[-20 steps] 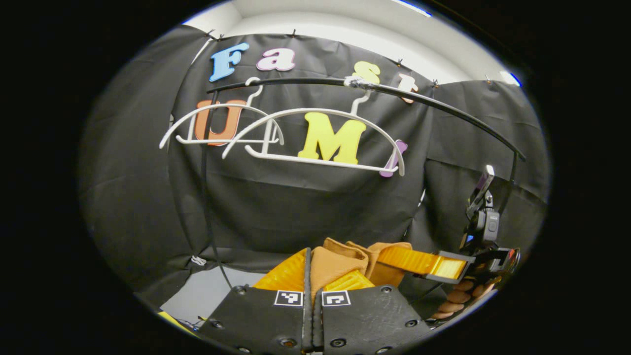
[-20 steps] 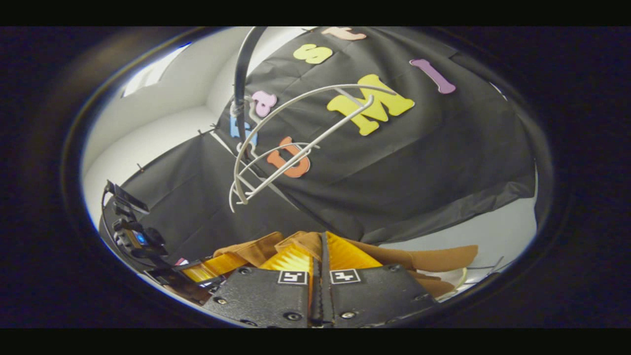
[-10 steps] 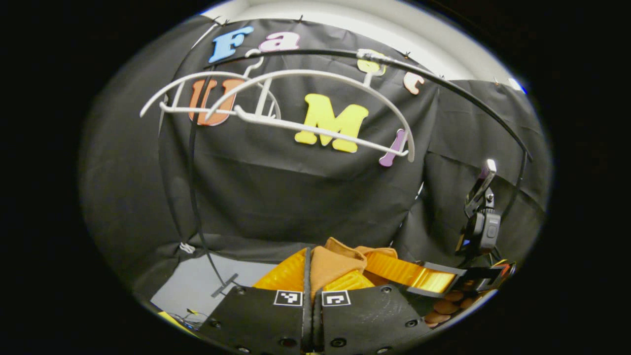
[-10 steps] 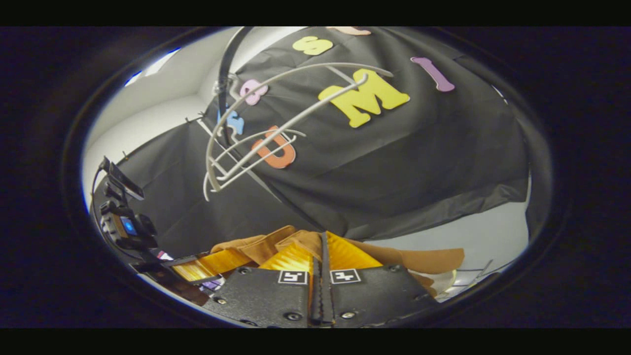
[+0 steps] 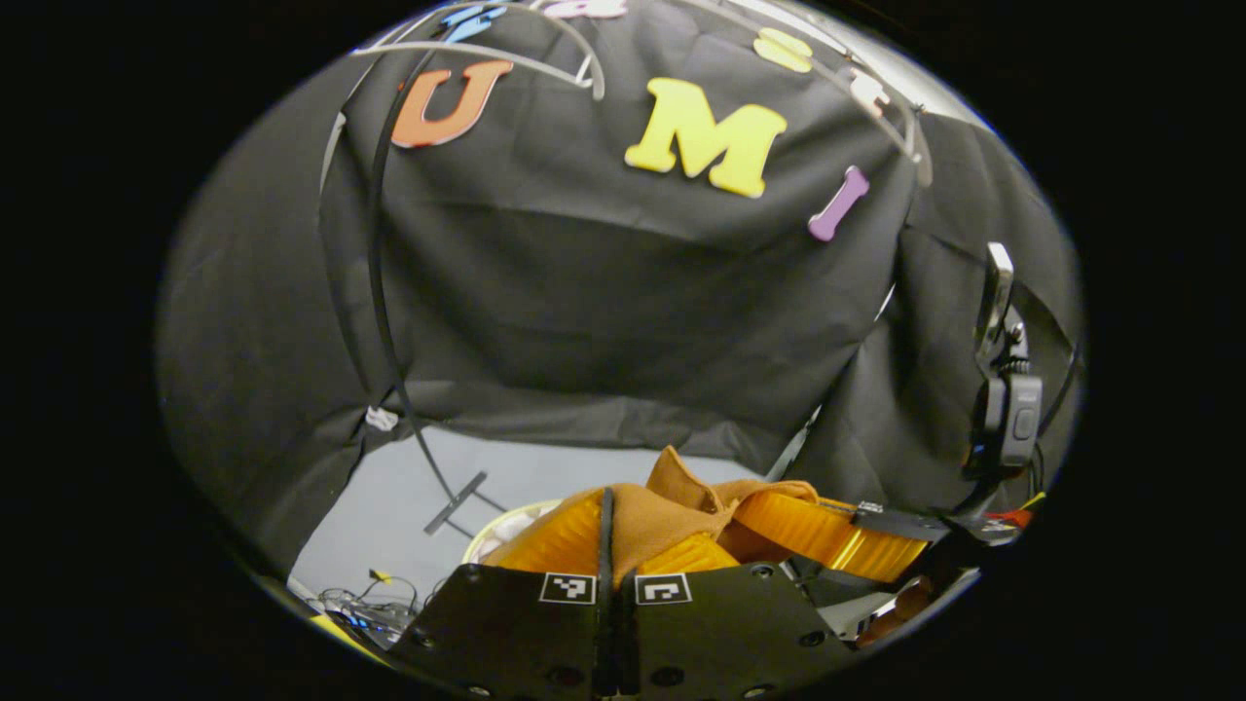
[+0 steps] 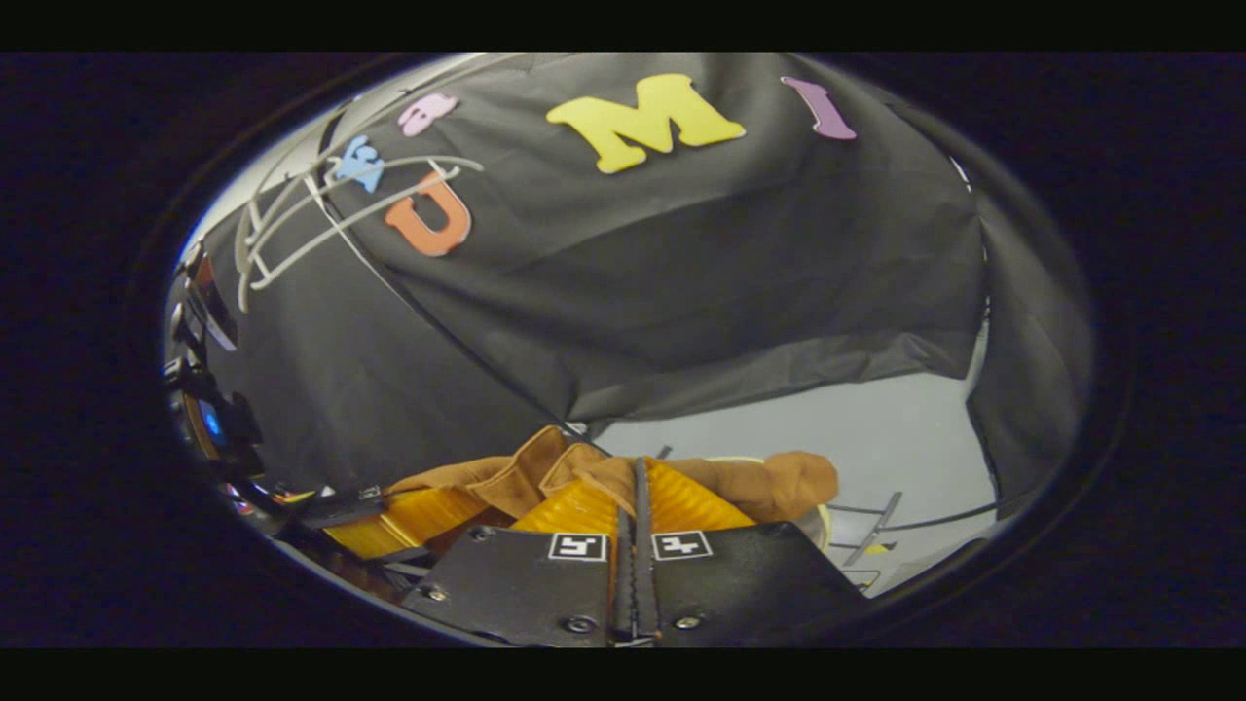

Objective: Grasp the clothes on the hanger with both hands and then place them into the laundry hamper below.

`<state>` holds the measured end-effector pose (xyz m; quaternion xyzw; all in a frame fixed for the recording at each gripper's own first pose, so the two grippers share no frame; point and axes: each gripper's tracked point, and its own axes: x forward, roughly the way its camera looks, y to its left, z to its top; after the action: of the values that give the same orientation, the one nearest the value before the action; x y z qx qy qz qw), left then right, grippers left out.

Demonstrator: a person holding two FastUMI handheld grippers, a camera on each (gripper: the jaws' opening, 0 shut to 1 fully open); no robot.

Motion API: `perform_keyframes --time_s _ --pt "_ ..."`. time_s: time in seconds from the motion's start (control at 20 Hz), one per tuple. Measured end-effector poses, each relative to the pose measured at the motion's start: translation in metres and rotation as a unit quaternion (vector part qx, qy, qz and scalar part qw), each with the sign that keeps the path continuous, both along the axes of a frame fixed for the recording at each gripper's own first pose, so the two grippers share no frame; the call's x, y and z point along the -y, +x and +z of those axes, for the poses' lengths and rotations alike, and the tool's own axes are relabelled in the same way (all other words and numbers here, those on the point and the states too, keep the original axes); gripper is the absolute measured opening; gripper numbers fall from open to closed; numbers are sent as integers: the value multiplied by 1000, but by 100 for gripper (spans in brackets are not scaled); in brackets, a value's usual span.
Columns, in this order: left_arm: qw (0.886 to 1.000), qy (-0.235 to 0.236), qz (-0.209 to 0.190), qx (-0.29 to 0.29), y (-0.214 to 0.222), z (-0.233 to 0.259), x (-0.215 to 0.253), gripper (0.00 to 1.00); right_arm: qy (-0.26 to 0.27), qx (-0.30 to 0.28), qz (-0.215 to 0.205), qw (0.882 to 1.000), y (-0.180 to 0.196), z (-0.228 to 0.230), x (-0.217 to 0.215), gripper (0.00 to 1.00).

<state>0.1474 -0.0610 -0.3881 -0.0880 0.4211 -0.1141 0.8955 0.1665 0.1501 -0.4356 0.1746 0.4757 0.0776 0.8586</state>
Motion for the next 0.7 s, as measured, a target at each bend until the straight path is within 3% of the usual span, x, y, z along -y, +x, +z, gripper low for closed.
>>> perform_keyframes --time_s 0.05,0.1,0.2,0.4,0.45,0.5,0.55,0.6,0.65,0.7 --pt "1000 12 -4 -22 -3 -15 3 1 -17 -23 4 1000 -5 -19 3 0" --pt "999 24 -3 -49 -7 -27 3 2 -34 -47 0 998 -8 -33 12 5" --pt "995 29 -2 -97 -17 -52 9 3 -48 -83 -7 995 -17 -58 17 1" --pt "977 8 -15 -210 -57 -78 12 7 -41 -93 -26 994 -20 -62 26 17" --pt "976 -1 -15 -217 -60 -86 15 19 -38 -89 -31 995 -19 -57 29 25" --pt "976 -6 -14 -217 -60 -90 15 14 -38 -84 -40 995 -19 -53 34 28" --pt "976 -6 -13 -215 -58 -89 13 23 -38 -79 -51 995 -19 -46 41 36" --pt "977 -6 -11 -213 -57 -88 13 20 -38 -74 -62 995 -23 -41 48 39" --pt "977 -6 -6 -211 -56 -87 12 36 -40 -70 -72 994 -26 -34 57 42" --pt "978 -6 -1 -210 -56 -85 9 36 -42 -64 -81 994 -29 -27 66 47"
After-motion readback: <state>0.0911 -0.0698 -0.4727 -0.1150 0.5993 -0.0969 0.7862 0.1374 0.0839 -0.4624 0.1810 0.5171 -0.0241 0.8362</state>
